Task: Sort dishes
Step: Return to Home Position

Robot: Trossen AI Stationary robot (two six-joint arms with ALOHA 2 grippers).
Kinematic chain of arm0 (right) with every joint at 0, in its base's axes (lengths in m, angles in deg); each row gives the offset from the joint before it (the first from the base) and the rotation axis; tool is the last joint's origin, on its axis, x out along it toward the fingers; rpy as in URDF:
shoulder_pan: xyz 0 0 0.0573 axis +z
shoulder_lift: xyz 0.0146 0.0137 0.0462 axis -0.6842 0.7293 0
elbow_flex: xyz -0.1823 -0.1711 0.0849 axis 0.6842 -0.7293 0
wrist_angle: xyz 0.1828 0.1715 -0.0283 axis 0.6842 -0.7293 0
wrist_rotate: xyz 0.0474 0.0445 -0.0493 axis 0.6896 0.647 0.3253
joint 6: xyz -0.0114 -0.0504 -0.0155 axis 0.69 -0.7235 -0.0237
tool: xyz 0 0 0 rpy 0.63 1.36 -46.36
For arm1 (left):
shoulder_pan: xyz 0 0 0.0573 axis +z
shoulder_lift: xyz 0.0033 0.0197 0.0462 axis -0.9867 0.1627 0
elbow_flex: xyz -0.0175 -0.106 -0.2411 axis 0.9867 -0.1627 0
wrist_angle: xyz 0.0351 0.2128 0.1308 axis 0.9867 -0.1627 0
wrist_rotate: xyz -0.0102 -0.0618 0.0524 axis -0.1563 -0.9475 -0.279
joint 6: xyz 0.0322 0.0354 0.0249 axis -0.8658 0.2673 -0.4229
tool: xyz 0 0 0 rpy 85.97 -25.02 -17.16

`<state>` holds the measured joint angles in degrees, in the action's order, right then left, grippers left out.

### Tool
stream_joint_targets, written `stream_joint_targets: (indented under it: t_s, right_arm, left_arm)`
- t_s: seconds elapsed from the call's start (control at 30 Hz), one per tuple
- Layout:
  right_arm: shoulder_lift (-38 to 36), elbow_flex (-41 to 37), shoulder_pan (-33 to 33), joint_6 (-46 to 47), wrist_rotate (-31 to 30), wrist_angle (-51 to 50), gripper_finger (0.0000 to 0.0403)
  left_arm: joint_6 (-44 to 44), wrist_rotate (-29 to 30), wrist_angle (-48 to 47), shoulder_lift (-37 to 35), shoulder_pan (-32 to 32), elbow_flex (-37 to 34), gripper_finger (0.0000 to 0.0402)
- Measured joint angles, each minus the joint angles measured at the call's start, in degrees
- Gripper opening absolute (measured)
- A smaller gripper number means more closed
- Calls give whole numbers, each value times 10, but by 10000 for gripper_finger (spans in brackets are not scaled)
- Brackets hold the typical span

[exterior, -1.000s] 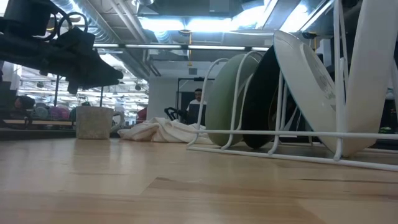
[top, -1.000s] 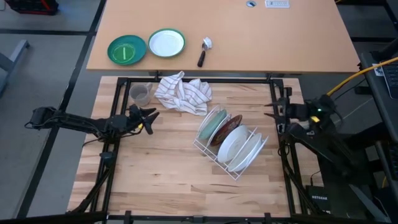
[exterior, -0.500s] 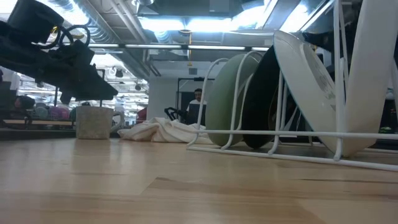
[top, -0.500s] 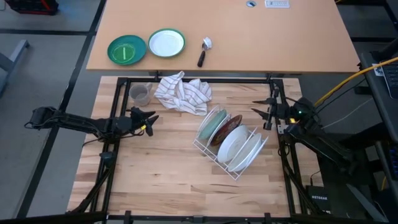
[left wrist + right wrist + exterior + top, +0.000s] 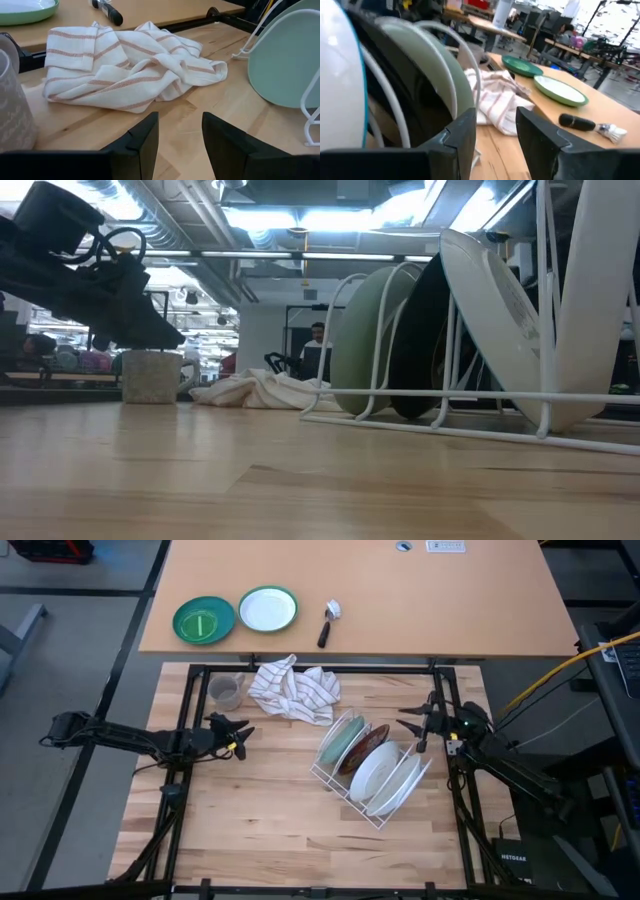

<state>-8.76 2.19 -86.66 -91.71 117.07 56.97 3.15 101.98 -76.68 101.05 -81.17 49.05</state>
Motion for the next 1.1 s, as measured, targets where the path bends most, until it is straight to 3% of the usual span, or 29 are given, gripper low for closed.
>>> stream_joint_targets:
  t_s: [0.47,0.67,0.8,1.1]
  right_arm:
    - [16,-2,0,-18,-5,-16,145]
    - [48,-2,0,-14,6,-16,145]
    - [72,-3,0,-14,5,-17,145]
    - [118,-3,0,-25,5,-18,145]
  left_arm:
    - [-28,0,-24,-1,0,0,141]
    - [-91,4,12,-8,24,0,141]
    - [-153,-1,56,-38,43,0,141]
    - [-229,-3,58,-161,52,0,141]
